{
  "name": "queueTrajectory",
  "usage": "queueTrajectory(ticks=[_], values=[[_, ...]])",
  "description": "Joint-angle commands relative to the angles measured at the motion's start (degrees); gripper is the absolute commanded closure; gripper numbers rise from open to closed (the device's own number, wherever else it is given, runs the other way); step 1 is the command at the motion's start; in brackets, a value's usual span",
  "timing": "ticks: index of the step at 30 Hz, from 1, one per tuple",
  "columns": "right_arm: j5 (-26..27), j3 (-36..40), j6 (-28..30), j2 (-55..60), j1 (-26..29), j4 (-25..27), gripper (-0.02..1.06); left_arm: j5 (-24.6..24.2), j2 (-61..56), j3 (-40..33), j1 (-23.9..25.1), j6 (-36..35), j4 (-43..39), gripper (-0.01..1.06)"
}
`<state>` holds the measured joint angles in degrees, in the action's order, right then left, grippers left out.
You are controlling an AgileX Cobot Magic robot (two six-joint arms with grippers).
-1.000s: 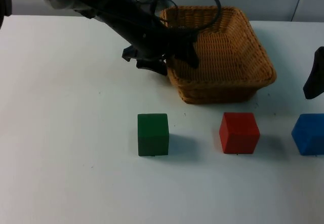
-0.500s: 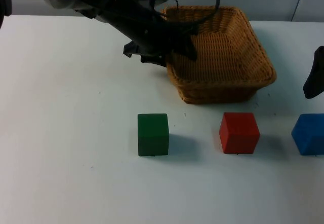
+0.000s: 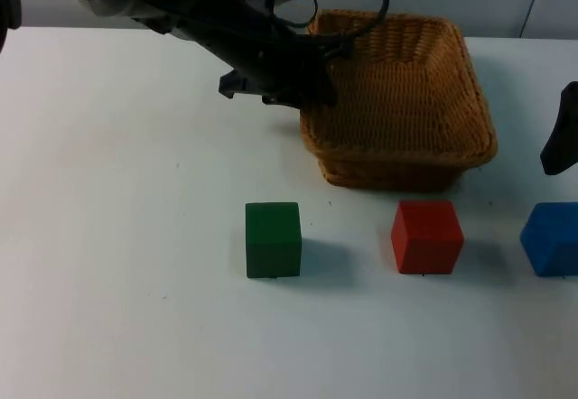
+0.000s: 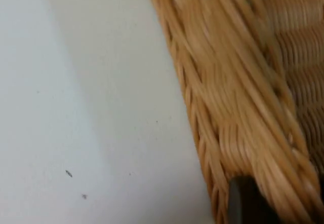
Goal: Pick up the basket with the left hand and place the blue cube into the basket with the right hand.
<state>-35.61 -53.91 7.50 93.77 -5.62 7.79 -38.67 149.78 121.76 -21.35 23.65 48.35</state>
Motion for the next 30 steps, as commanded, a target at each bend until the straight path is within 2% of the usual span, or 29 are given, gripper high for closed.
queueTrajectory(ticks=[1, 5, 8, 11, 12, 13, 19, 24, 30], values=[[0.6, -0.3, 0.1, -0.1, -0.2, 0.1, 0.02, 2.1, 0.1, 0.2, -0.4, 0.4, 2.1, 0.78], [0.7, -0.3, 0.1, -0.1, -0.2, 0.1, 0.02, 3.7, 0.1, 0.2, -0.4, 0.4, 3.9, 0.78], [0.7, -0.3, 0.1, -0.1, -0.2, 0.1, 0.02, 5.0, 0.1, 0.2, -0.4, 0.4, 5.2, 0.82], [0.8, -0.3, 0.1, -0.1, -0.2, 0.1, 0.02, 6.5, 0.1, 0.2, -0.4, 0.4, 6.7, 1.00], [0.8, -0.3, 0.1, -0.1, -0.2, 0.1, 0.02, 6.5, 0.1, 0.2, -0.4, 0.4, 6.7, 1.00], [0.8, -0.3, 0.1, -0.1, -0.2, 0.1, 0.02, 6.9, 0.1, 0.2, -0.4, 0.4, 7.2, 1.05], [0.9, -0.3, 0.1, -0.1, -0.2, 0.1, 0.02, 8.6, 0.0, 0.2, -0.4, -1.2, 8.9, 1.05], [0.9, -0.3, 0.1, -0.1, -0.2, 0.1, 0.02, 10.5, -1.2, 0.2, -0.4, -7.9, 7.9, 1.05], [0.9, -0.3, 0.1, -0.1, -0.2, 0.1, 0.02, 9.1, -4.4, 0.2, -0.1, -14.2, 7.1, 1.05]])
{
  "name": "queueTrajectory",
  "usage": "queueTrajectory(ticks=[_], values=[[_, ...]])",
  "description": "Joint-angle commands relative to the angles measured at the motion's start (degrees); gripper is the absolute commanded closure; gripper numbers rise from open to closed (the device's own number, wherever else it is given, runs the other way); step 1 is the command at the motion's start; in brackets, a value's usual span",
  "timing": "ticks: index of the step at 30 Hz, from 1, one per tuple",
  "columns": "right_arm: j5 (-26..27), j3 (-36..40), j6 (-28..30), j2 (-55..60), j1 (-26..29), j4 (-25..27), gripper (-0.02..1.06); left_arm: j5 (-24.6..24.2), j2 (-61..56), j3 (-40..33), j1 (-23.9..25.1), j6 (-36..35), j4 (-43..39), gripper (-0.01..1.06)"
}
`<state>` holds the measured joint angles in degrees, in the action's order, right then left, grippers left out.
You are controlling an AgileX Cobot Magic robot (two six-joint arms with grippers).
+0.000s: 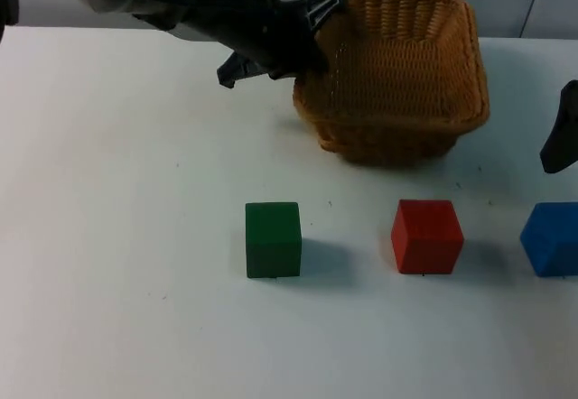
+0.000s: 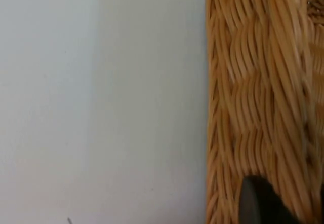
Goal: Pick up the basket with the left hand and place the blue cube into the basket with the right hand.
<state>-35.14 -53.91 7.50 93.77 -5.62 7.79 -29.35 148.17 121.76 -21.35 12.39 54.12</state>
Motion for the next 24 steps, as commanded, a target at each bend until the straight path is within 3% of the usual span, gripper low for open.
queueTrajectory(ticks=[1, 5, 9, 14, 16, 20, 21, 24], values=[[0.4, -0.3, 0.1, -0.1, -0.2, 0.1, 0.02, -0.2, -2.8, 0.2, -0.1, -3.0, 1.4, 1.05], [0.4, -0.3, 0.1, -0.1, -0.2, -0.2, 0.02, -1.0, -5.4, 0.1, 0.0, -9.8, -4.1, 1.05], [0.4, -0.3, 0.1, -0.1, -0.2, -0.4, 0.02, -2.8, -8.3, 0.1, 0.0, -19.7, -15.8, 1.05], [0.9, -0.3, 0.1, -0.1, -0.2, -0.4, 0.02, -4.5, -10.6, -1.8, 0.0, -24.0, -18.0, 1.05], [0.9, -0.3, 0.1, -0.1, -0.2, -0.5, 0.02, -3.1, -11.4, -3.9, 0.0, -24.2, -17.0, 1.05], [1.0, -0.3, 0.1, -0.1, -0.2, -0.5, 0.02, 10.3, -19.5, -20.0, -0.9, -24.1, -13.2, 1.05], [1.0, -0.3, 0.1, -0.1, -0.2, -0.5, 0.02, 10.3, -19.5, -20.0, -0.9, -24.1, -13.2, 1.05], [1.4, -0.3, 0.1, -0.1, -0.2, -0.1, 0.02, 16.1, -25.6, -32.0, -1.0, -23.2, -12.3, 1.05]])
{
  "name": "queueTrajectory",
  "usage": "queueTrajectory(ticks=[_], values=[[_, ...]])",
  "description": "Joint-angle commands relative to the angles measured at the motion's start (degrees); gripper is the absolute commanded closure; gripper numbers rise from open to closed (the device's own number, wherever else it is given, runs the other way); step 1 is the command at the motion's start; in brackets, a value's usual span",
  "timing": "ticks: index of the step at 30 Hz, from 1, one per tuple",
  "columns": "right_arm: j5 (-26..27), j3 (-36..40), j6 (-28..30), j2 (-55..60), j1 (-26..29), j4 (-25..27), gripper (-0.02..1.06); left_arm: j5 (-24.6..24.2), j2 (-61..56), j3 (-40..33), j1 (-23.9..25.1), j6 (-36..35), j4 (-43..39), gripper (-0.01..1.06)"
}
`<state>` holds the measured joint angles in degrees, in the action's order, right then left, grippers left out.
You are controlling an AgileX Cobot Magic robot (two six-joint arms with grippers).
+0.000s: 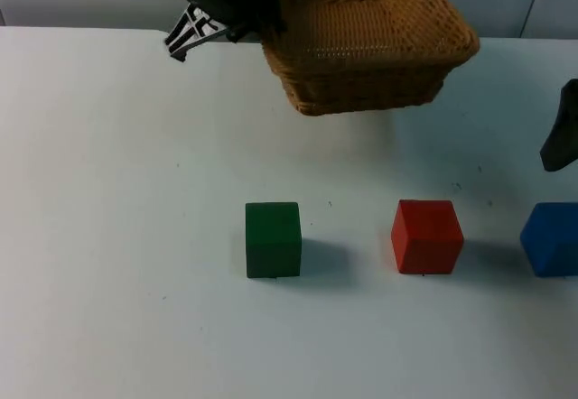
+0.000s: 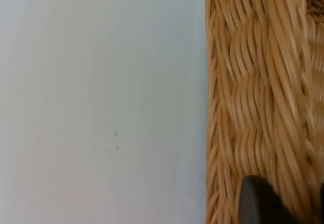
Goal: Pick up the basket with the left hand and place the blue cube into the basket with the right hand.
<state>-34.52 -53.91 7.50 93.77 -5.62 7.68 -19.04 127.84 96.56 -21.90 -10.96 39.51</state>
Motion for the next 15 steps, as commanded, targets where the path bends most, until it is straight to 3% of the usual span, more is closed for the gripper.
queueTrajectory(ticks=[1, 11, 15], values=[[0.8, -0.3, 0.1, -0.1, -0.2, 0.0, 0.02, 6.3, -7.3, -9.6, -0.5, 1.1, 2.3, 1.05], [-0.8, -0.3, 0.1, -0.1, -0.2, 1.7, 0.02, 6.4, -21.5, -28.9, -0.5, 7.3, 2.3, 1.05], [-1.5, -0.3, 0.1, -0.1, -0.2, 1.7, 0.02, 6.3, -26.1, -33.0, -0.5, 8.0, 2.3, 1.05]])
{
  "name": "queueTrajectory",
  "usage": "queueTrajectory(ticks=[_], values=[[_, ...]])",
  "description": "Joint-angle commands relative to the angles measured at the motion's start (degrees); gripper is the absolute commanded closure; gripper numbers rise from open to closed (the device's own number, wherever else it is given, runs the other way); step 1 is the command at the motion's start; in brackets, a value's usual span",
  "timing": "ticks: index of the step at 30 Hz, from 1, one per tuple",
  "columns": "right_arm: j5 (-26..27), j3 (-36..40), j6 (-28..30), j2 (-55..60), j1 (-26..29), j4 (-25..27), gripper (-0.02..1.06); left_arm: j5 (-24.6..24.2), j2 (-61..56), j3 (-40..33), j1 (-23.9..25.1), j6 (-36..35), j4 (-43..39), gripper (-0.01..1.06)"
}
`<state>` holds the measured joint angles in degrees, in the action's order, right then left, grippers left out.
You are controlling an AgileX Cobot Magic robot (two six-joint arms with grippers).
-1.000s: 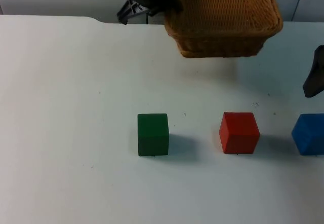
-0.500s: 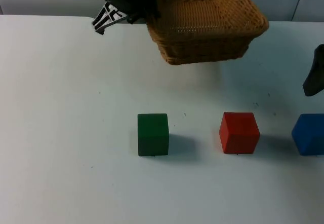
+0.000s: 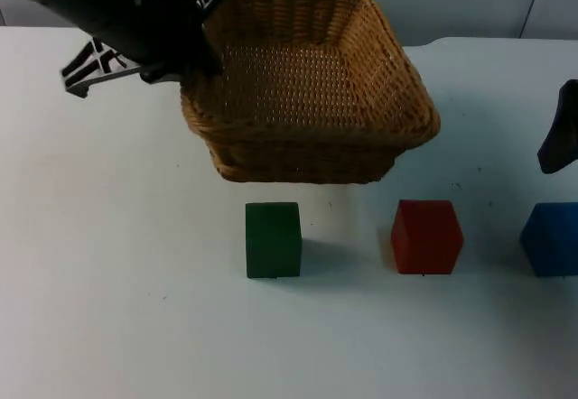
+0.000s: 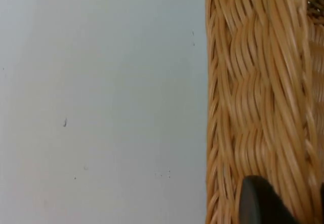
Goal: Pick up the basket with the left hand and place the blue cube into the basket with the right hand.
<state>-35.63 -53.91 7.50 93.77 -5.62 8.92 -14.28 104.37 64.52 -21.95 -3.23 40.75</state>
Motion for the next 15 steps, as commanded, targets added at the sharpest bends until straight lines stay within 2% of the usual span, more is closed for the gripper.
queueTrajectory(ticks=[1, 9, 15], values=[[-0.5, -0.3, 0.1, -0.1, -0.2, 0.4, 0.02, 1.2, -3.6, -2.0, -0.4, 0.2, 0.8, 1.05], [0.6, -0.3, -0.1, 3.3, -0.2, 0.1, 0.02, -3.9, -6.2, -3.6, -0.4, 1.7, 0.1, 1.05], [3.1, -0.3, -1.3, 8.1, -0.2, -0.3, 0.02, -3.9, -6.5, -5.3, -0.3, 1.7, 1.1, 1.05]])
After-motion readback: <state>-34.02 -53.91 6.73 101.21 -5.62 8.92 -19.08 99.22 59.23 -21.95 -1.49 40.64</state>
